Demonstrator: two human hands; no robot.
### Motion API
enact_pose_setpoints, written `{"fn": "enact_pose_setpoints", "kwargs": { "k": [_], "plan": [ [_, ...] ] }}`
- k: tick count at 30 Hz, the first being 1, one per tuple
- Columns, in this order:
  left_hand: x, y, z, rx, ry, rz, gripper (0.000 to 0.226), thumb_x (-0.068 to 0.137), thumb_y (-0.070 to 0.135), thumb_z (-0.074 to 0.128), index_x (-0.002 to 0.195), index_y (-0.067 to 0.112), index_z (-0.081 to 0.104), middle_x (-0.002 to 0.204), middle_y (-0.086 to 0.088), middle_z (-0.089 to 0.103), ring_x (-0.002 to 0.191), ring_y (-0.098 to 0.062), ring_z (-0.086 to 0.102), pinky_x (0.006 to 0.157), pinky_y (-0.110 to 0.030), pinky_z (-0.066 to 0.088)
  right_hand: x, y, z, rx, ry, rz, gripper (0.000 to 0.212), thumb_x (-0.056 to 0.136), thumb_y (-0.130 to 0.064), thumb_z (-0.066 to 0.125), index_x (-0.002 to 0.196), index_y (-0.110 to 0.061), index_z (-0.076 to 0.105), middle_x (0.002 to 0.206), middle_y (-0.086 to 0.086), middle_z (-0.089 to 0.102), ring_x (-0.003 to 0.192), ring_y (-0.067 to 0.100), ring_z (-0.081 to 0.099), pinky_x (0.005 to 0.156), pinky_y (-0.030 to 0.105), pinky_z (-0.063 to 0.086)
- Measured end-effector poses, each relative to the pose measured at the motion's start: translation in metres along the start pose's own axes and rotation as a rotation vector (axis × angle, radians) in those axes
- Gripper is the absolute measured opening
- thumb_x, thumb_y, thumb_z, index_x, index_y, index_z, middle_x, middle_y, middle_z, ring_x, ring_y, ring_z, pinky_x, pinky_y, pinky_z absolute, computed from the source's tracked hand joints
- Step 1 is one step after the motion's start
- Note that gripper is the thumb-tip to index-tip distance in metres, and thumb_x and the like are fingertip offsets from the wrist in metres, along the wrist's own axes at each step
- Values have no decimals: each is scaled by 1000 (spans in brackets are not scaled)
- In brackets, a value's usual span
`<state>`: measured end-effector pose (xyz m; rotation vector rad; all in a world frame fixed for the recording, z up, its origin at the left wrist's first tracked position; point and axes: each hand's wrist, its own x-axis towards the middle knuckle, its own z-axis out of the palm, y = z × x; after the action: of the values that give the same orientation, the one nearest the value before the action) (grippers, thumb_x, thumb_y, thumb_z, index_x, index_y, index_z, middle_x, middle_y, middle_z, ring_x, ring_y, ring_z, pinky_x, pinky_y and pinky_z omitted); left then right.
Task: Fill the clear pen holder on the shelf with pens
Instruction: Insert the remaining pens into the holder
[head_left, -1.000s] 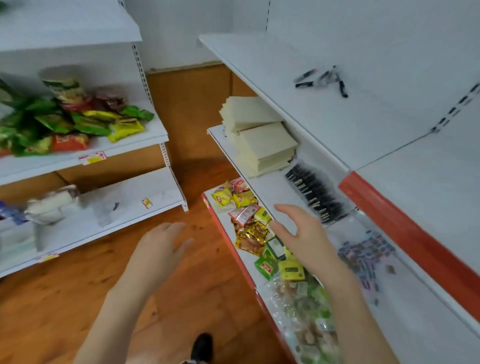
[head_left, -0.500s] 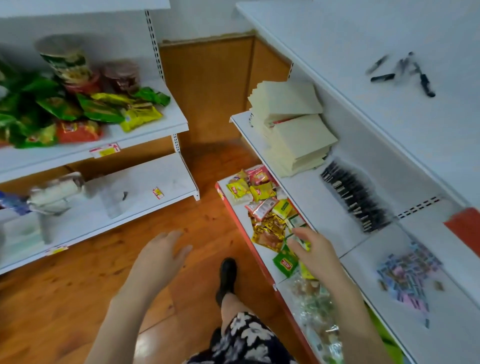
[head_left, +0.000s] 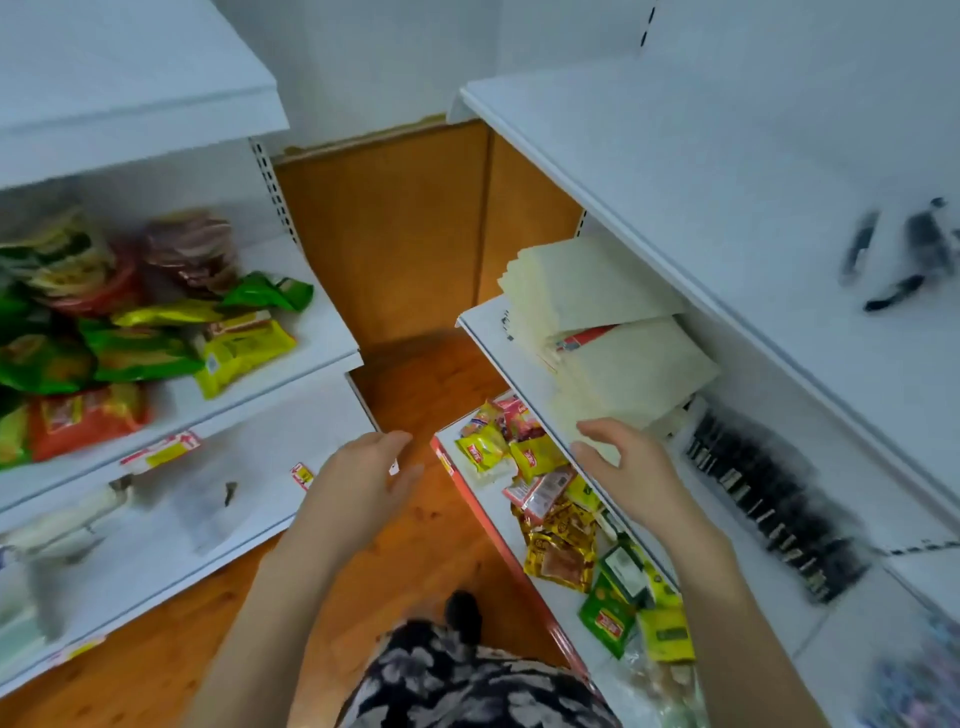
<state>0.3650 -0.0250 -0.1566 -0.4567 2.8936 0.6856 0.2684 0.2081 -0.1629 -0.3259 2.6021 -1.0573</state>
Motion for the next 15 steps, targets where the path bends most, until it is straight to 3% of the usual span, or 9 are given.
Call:
{"fn": "enact_pose_setpoints", "kwargs": {
  "k": [4,7,11,15],
  "plan": [
    [52,12,-27,5,17,140,43,93,37,45,134,22,46,137,2,51,123,-17,49,99,-26,39,33,-29,-18,8,41,-51,30,89,-26,57,118,-17,59,120,-6,58,113,6,51,95,17,33],
    [93,25,-52,-18,49,297,41,93,36,47,130,20,51,131,2,55,117,-16,53,95,-25,42,46,-52,-34,-36,86,-75,32,89,-29,56,119,-19,58,114,-15,53,107,-3,46,87,3,28],
    [149,48,-85,-27,58,588,36,90,32,53,116,10,63,112,-7,67,102,-25,62,85,-32,48,53,-83,-56,-60,190,-49,29,88,-31,56,116,-24,59,104,-25,52,95,-13,49,82,1,31],
    [190,85,-115,-37,22,841,32,87,30,56,107,8,67,101,-7,71,89,-23,67,77,-27,48,48,-109,-73,12,360,16,19,85,-28,59,103,-36,58,96,-33,54,92,-23,51,80,-4,36]
  ]
}}
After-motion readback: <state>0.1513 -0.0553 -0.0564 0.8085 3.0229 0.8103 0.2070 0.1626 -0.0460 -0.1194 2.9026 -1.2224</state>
